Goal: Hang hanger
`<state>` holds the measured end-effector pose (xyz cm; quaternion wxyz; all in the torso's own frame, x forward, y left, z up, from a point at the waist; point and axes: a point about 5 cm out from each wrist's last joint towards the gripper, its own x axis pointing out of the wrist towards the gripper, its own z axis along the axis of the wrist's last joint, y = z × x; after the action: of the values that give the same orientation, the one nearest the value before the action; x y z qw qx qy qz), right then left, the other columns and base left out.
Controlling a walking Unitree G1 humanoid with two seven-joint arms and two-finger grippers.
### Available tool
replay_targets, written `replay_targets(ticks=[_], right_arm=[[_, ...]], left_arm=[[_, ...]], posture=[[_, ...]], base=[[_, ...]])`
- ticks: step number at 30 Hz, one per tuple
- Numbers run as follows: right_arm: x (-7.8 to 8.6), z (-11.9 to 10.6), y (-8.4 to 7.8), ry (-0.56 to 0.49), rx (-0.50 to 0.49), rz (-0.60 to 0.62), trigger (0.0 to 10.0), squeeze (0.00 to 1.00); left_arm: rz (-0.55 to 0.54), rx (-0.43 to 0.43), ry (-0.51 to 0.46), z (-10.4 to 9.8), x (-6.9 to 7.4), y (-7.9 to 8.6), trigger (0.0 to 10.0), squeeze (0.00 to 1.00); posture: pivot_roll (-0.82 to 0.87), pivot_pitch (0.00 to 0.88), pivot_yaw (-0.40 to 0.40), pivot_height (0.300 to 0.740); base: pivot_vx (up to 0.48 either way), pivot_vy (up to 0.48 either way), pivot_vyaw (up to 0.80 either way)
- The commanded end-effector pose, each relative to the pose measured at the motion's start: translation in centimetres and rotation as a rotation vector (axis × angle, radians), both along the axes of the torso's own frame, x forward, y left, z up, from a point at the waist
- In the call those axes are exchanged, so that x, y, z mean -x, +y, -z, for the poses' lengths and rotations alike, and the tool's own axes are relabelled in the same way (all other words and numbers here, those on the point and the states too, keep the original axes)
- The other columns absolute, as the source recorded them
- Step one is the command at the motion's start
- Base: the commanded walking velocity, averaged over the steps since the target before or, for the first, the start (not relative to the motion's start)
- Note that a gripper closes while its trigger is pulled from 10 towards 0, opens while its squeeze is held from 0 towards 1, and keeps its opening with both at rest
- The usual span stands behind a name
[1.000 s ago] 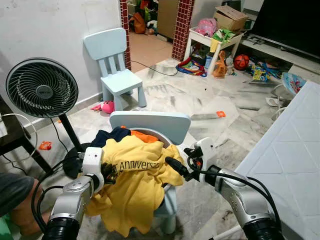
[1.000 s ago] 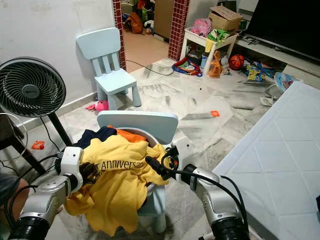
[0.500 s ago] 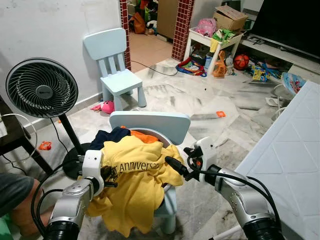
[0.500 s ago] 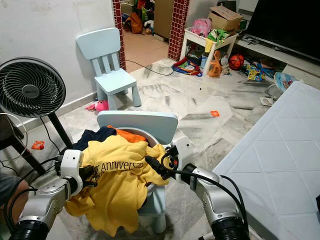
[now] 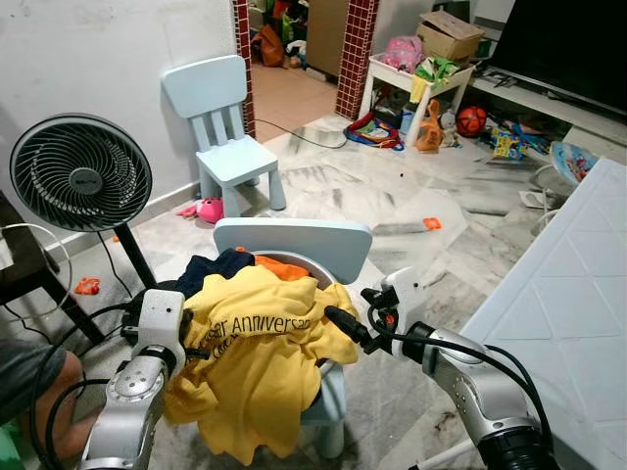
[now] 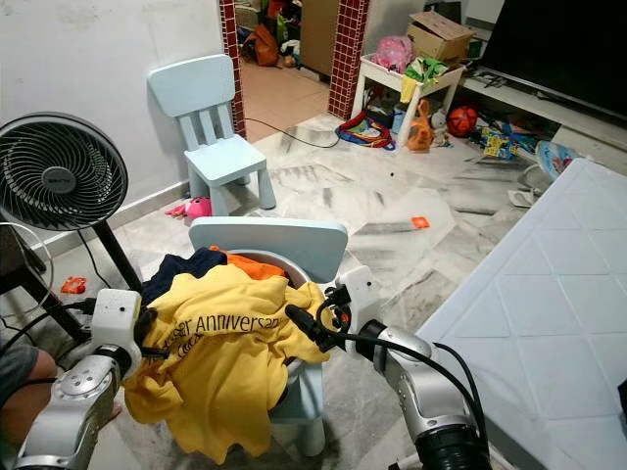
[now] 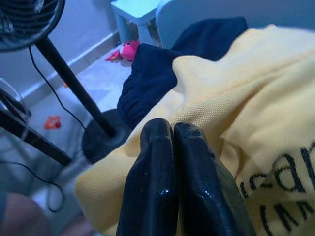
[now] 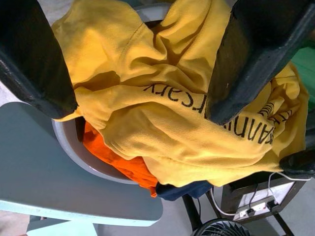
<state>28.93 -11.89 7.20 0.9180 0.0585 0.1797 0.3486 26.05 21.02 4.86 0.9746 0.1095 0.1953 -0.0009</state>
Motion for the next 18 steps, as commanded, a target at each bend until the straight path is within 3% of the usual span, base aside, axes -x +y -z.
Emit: replay_targets(ticks=[1, 8, 9, 10, 18], right_arm=[[-0.06, -0.11, -0.23, 0.000, 0.007, -0.001, 10.0, 0.00], [-0.13, -0.17, -0.25, -0.004, 0.010, 0.004, 10.0, 0.00], [-0.12, -0.18, -0.28, -0.004, 0.011, 0.006, 10.0, 0.00], [-0.13, -0.17, -0.28, -0.004, 0.010, 0.006, 10.0, 0.00], [-0.16, -0.20, -0.28, -0.002, 0.009, 0.006, 10.0, 0.00]], left_arm=[[0.029, -0.065, -0.036, -0.71, -0.16, -0.29, 0.0, 0.00], [0.053, -0.123, -0.033, -0.65, -0.11, -0.44, 0.0, 0.00], [0.054, -0.098, -0.020, -0.46, -0.02, -0.47, 8.3, 0.00], [0.051, -0.070, -0.017, -0.43, 0.08, -0.55, 10.0, 1.00], [0.028, 0.005, -0.022, -1.02, 0.32, -1.07, 10.0, 1.00]], posture=[[-0.05, 0.035, -0.055, 0.740], [-0.06, 0.034, -0.050, 0.740], [-0.05, 0.034, -0.050, 0.740], [-0.05, 0.034, -0.050, 0.740], [-0.05, 0.040, -0.052, 0.740]], base=[[0.000, 0.000, 0.00], [0.000, 0.000, 0.00], [0.000, 0.000, 0.00], [0.000, 0.000, 0.00], [0.000, 0.000, 0.00]])
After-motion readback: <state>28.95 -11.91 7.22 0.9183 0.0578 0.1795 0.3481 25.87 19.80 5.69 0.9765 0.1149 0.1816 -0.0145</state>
